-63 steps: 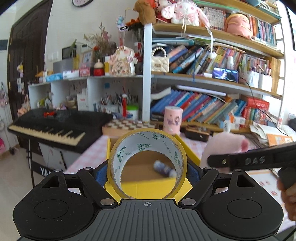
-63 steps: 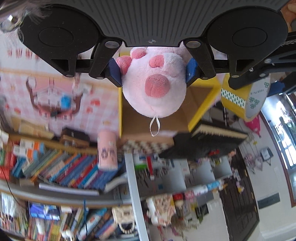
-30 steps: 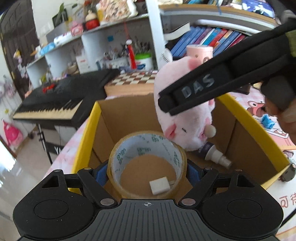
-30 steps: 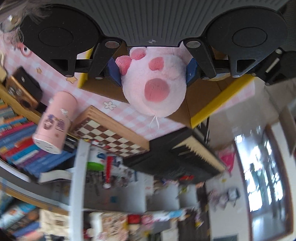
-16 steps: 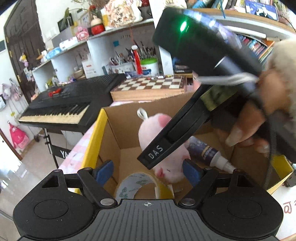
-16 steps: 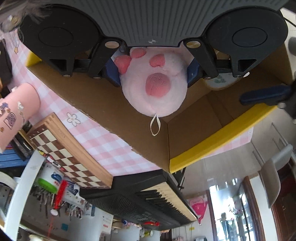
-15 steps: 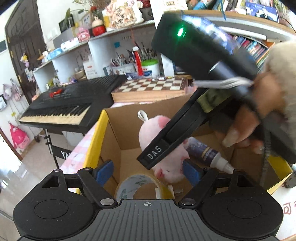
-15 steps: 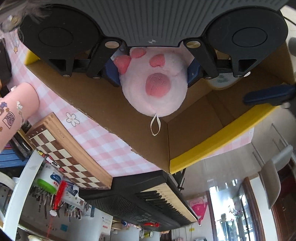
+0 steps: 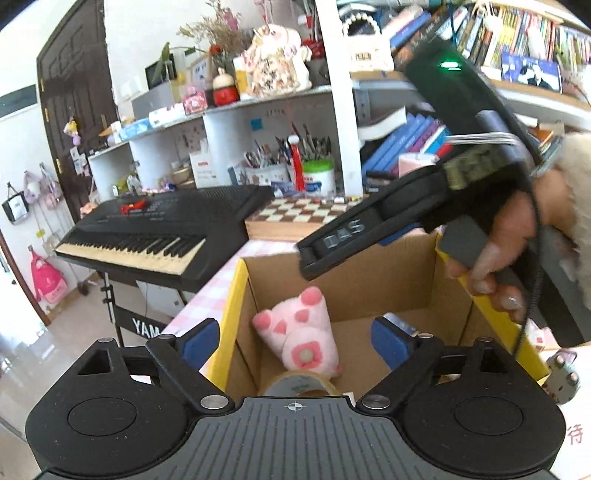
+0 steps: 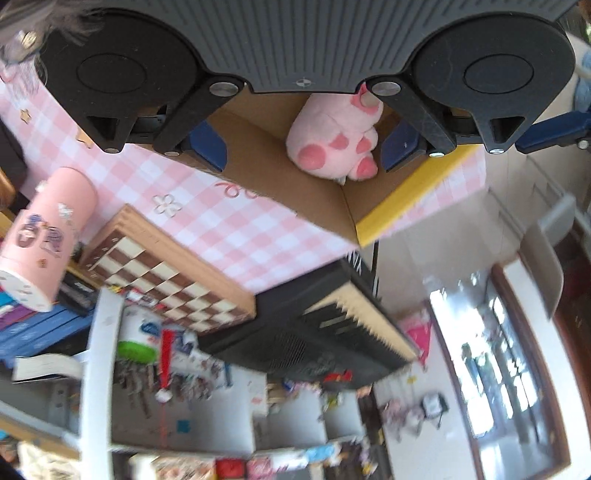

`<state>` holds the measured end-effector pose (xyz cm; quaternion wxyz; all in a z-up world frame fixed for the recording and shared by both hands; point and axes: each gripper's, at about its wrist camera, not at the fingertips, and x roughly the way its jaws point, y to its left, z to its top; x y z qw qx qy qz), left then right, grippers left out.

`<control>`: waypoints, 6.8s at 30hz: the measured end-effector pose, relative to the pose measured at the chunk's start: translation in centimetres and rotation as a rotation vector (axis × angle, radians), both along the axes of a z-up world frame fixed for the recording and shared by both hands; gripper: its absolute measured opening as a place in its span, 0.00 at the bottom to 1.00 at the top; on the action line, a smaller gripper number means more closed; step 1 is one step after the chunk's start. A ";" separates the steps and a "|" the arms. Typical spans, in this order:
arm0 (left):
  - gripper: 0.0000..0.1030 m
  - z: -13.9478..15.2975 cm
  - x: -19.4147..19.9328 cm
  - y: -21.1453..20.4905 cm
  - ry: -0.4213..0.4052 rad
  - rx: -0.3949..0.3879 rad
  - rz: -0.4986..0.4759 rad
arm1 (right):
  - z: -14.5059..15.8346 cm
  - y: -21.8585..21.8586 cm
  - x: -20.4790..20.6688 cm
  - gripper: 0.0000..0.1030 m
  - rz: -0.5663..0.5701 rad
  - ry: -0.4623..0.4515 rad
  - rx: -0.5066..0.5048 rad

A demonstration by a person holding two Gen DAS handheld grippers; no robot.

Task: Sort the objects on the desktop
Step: 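Open the left tool to drop the tape roll while the right tool drops the pig, then move both tools back toward the grey toy car and blue bag, then grasp the grey toy car with the left tool while the right tool grasps the blue bag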

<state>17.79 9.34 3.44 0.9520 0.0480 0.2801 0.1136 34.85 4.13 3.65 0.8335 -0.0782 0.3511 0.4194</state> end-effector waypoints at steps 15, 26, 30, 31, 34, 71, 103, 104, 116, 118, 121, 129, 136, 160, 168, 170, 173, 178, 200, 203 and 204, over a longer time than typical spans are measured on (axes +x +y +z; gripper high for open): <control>0.95 2.5 -4.2 1.5 -0.091 -0.057 0.052 | 3.4 -7.4 -8.7 0.88 -0.235 -0.135 0.096; 0.96 3.0 -7.5 1.6 -0.141 -0.103 0.044 | 2.9 -10.4 -16.0 0.88 -0.420 -0.236 0.113; 0.96 2.6 -8.8 1.7 -0.133 -0.109 0.029 | 2.5 -10.4 -18.4 0.88 -0.450 -0.267 0.098; 0.96 2.5 -9.1 1.7 -0.131 -0.108 0.025 | 2.4 -10.5 -18.8 0.88 -0.459 -0.264 0.095; 0.96 2.2 -10.3 1.7 -0.118 -0.113 0.016 | 1.9 -10.7 -20.1 0.88 -0.494 -0.253 0.071; 0.96 -1.1 -19.5 0.8 0.006 -0.169 -0.113 | -3.0 -11.4 -33.3 0.88 -0.649 -0.115 -0.056; 0.96 -2.7 -11.8 -8.4 0.124 -0.190 -0.256 | -4.8 -21.7 -26.9 0.89 -0.832 0.017 -0.127; 0.96 -2.8 -11.3 -8.8 0.126 -0.191 -0.254 | -4.8 -22.1 -26.5 0.89 -0.834 0.018 -0.128; 0.96 -3.7 -6.5 -13.9 0.170 -0.193 -0.277 | -5.0 -27.5 -21.6 0.89 -0.881 0.020 -0.127; 0.96 -3.8 -5.8 -14.9 0.173 -0.190 -0.286 | -5.0 -28.5 -20.8 0.89 -0.893 0.018 -0.123; 0.96 -3.8 -4.7 -16.2 0.173 -0.187 -0.293 | -4.9 -29.8 -19.6 0.89 -0.902 0.012 -0.115; 0.95 -4.4 -2.3 -19.3 0.192 -0.190 -0.282 | -4.7 -32.6 -16.7 0.89 -0.874 -0.015 -0.080; 0.90 -5.4 -0.7 -21.0 0.200 -0.191 -0.258 | -4.9 -34.1 -14.7 0.89 -0.820 -0.024 -0.055; 0.56 -11.8 6.7 -22.9 0.301 -0.166 -0.185 | -6.3 -34.4 -10.0 0.89 -0.686 0.004 -0.066; 0.39 -10.8 6.4 -23.1 0.295 -0.141 -0.223 | -6.8 -34.0 -7.8 0.89 -0.670 0.009 -0.057; 0.38 -10.0 6.1 -22.9 0.286 -0.138 -0.233 | -6.9 -33.9 -6.9 0.89 -0.671 0.006 -0.051; 0.38 -8.9 5.3 -22.4 0.278 -0.151 -0.237 | -6.8 -33.4 -5.3 0.89 -0.655 -0.009 -0.037; 0.38 -7.6 3.7 -21.8 0.256 -0.173 -0.231 | -7.4 -31.8 -2.5 0.88 -0.581 -0.016 -0.035; 0.38 -5.1 0.9 -20.5 0.209 -0.206 -0.155 | -12.3 -26.2 4.5 0.67 -0.392 -0.004 -0.058; 0.38 -5.1 0.9 -20.5 0.204 -0.205 -0.148 | -12.7 -25.6 4.8 0.67 -0.403 0.018 -0.055; 0.38 -5.1 0.8 -20.5 0.203 -0.206 -0.145 | -12.9 -25.5 5.0 0.67 -0.415 0.027 -0.053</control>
